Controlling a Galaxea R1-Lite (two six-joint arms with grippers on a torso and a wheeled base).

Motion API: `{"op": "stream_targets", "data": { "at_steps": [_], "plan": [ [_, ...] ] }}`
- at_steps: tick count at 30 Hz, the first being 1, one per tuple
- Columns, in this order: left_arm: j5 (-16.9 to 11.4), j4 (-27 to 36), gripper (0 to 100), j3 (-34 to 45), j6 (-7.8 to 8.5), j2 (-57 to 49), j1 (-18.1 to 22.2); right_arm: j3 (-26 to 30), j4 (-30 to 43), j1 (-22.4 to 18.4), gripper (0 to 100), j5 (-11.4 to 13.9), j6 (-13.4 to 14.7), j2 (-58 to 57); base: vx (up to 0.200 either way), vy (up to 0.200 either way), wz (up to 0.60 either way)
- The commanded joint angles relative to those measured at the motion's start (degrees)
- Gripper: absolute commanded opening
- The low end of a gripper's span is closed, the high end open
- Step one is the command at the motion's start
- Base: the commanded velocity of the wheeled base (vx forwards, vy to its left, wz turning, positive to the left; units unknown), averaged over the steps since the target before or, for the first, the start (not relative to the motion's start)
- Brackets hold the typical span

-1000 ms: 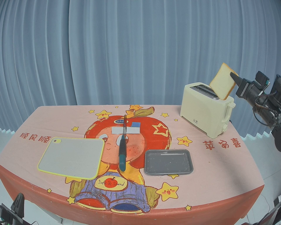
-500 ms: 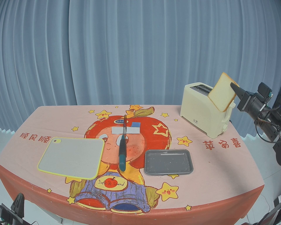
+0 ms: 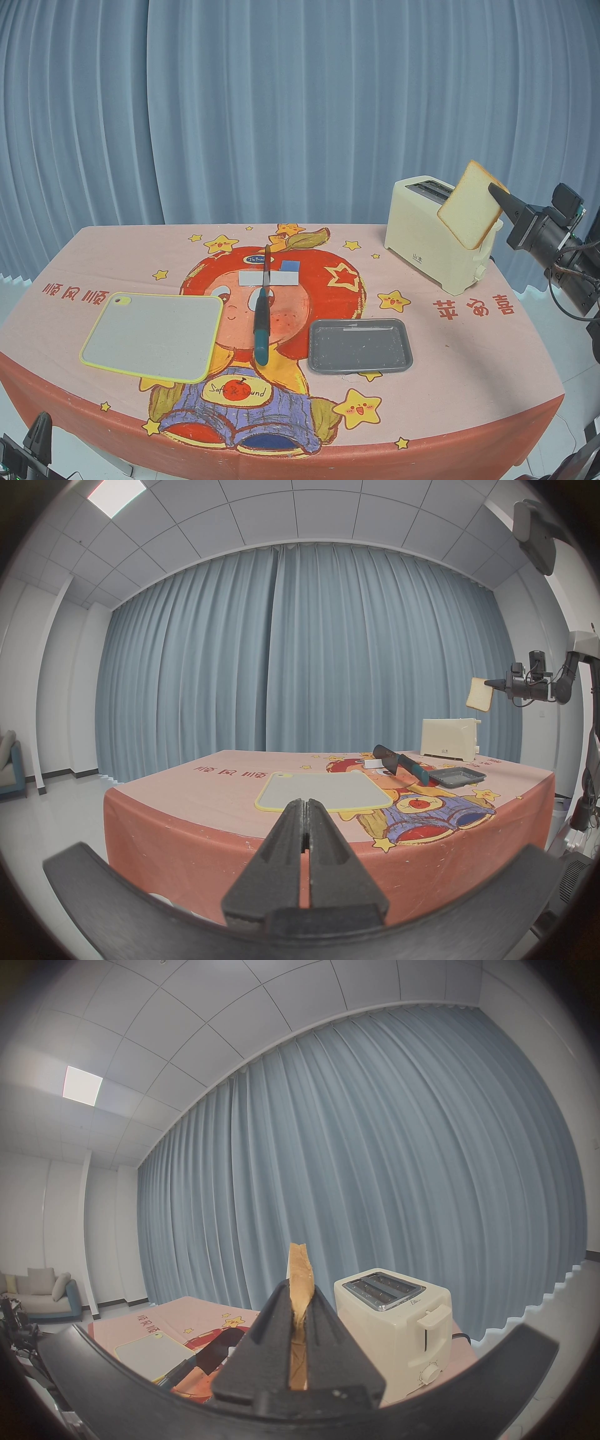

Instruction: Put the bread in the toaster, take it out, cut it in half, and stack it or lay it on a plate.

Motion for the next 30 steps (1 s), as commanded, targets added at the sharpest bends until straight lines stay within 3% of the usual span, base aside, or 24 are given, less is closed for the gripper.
{"op": "stream_targets", "data": {
  "at_steps": [1,23,30],
  "plan": [
    [0.04,-0.01,0,1.01,-0.06,-0.93,0.04,0.12,-0.05,0.14,0,0.06,0.03,0.04,0.0,0.0,0.0],
    [0.04,-0.01,0,1.01,0.03,-0.93,0.04,2.4,-0.75,6.82,0,0.24,-0.14,3.29,0.0,0.0,0.0],
    [-0.13,0.07,0,1.01,0.11,-0.93,0.04,1.87,-0.84,6.91,0,0.24,0.12,3.11,0.0,0.0,0.0]
  ]
}}
